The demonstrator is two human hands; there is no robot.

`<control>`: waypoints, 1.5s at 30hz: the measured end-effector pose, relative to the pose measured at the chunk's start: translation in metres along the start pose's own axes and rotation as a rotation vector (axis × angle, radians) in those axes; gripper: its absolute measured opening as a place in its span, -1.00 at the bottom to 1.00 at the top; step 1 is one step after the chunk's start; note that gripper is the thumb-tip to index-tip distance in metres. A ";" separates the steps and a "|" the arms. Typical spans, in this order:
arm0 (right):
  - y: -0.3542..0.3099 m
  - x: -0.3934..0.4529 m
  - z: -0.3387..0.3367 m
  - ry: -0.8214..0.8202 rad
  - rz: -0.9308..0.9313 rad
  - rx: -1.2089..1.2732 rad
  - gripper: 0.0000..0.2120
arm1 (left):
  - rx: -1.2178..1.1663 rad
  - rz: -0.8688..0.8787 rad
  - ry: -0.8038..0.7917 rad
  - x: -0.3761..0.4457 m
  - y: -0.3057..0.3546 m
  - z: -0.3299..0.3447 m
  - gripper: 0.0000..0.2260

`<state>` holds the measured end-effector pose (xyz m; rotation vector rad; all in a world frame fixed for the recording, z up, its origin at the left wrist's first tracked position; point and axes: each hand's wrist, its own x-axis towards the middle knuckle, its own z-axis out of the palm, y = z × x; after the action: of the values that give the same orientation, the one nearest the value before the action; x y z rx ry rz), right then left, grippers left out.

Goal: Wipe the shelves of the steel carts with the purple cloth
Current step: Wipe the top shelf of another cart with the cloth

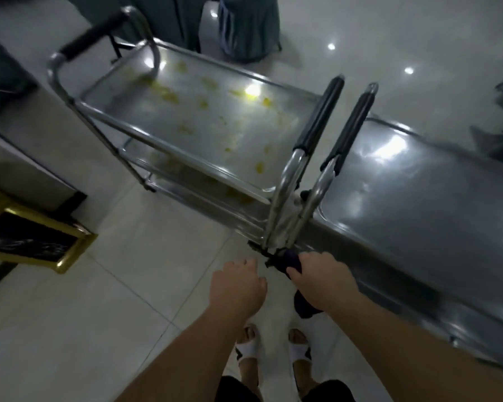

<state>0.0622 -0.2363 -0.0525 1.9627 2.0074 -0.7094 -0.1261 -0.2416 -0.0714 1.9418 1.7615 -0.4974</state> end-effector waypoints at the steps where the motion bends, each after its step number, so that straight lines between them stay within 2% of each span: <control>1: -0.007 0.001 -0.013 0.013 -0.031 -0.013 -0.67 | -0.020 -0.030 0.019 -0.006 -0.002 -0.011 -0.58; 9: -0.056 0.003 -0.100 0.176 -0.312 -0.086 -0.64 | -0.143 -0.269 0.231 -0.051 -0.014 -0.080 -0.57; 15: -0.086 0.011 -0.135 0.239 -0.434 -0.133 -0.63 | -0.198 -0.367 0.312 -0.078 -0.036 -0.109 -0.56; 19: -0.125 0.030 -0.150 0.248 -0.503 -0.147 -0.70 | -0.217 -0.426 0.360 -0.082 -0.076 -0.127 -0.56; 24: -0.201 0.069 -0.158 0.256 -0.548 -0.174 -0.66 | -0.246 -0.460 0.407 -0.070 -0.151 -0.145 -0.54; 30: -0.307 0.112 -0.159 0.281 -0.517 -0.125 -0.68 | -0.256 -0.440 0.426 -0.055 -0.263 -0.169 -0.56; 34: -0.362 0.132 -0.156 0.268 -0.419 -0.074 -0.63 | -0.245 -0.415 0.403 -0.038 -0.327 -0.188 -0.57; 39: -0.399 0.167 -0.157 0.220 -0.383 -0.048 -0.66 | -0.226 -0.389 0.368 -0.006 -0.373 -0.208 -0.58; 45: -0.425 0.251 -0.173 0.188 -0.335 -0.011 -0.69 | -0.259 -0.338 0.339 0.060 -0.412 -0.252 -0.56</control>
<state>-0.3452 0.0774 0.0423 1.7625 2.4829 -0.5979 -0.5396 -0.0223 0.0621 1.6247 2.2586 -0.0377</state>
